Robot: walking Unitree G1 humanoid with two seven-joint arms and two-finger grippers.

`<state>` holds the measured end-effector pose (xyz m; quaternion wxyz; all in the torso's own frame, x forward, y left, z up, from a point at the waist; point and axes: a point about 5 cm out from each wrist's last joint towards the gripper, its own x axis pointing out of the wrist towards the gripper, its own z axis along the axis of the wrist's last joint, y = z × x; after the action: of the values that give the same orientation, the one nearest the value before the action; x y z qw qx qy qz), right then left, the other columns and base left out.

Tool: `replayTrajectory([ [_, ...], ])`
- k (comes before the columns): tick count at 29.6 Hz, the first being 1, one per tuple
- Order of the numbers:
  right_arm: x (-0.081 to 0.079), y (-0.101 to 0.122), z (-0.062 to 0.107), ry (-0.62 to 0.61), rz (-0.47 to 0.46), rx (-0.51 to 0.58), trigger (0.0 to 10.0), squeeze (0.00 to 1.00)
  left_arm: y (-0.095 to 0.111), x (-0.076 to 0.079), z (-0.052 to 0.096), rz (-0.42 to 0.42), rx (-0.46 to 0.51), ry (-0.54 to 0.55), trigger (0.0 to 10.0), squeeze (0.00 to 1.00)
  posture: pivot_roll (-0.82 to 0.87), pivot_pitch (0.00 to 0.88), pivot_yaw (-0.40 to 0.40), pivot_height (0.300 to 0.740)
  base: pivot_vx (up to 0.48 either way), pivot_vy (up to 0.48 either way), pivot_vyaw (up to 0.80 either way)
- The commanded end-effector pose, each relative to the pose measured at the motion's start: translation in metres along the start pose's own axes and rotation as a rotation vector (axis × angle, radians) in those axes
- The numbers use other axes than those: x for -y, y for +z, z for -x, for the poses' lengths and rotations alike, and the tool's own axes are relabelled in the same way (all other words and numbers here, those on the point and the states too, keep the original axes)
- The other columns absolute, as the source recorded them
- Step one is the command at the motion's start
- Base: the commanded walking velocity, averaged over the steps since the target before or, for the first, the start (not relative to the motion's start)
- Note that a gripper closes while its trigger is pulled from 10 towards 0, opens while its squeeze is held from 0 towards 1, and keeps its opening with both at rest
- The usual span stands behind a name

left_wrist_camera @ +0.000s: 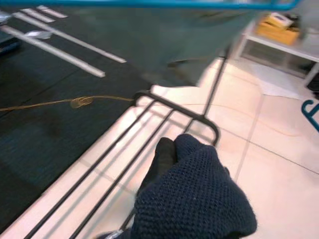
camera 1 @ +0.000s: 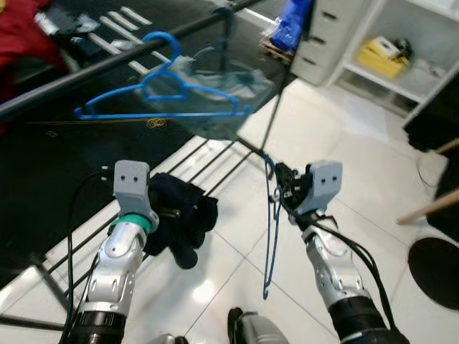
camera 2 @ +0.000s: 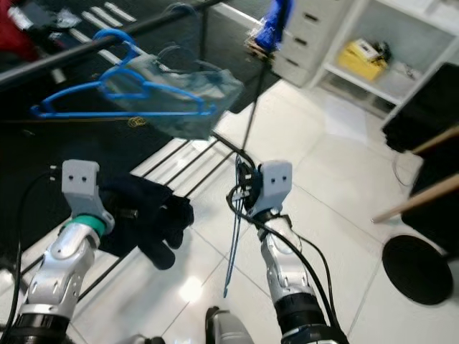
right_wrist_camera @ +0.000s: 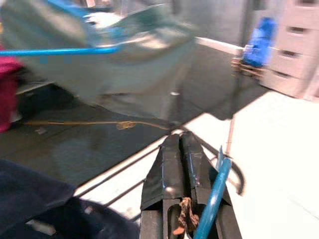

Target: Hang hanger

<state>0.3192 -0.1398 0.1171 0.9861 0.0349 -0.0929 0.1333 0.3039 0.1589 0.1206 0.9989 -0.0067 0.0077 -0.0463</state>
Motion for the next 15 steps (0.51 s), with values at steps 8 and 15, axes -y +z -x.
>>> replayTrajectory([
  [8, 0.0063, -0.003, 0.0035, -0.024, 0.0, -0.01, 10.0, 0.0, -0.002, 0.0075, -0.0011, -0.002, -0.014, -0.03, 10.0, 0.0, -0.03, 0.077, 0.002, 0.74, 0.0, 0.0, -0.8],
  [15, 0.0044, -0.0045, 0.0028, -0.017, -0.001, -0.014, 10.0, 0.0, -0.0035, 0.0029, -0.0021, -0.129, -0.049, 0.057, 10.0, 0.0, -0.02, 0.068, 0.0, 0.74, 0.0, 0.0, -0.8],
])
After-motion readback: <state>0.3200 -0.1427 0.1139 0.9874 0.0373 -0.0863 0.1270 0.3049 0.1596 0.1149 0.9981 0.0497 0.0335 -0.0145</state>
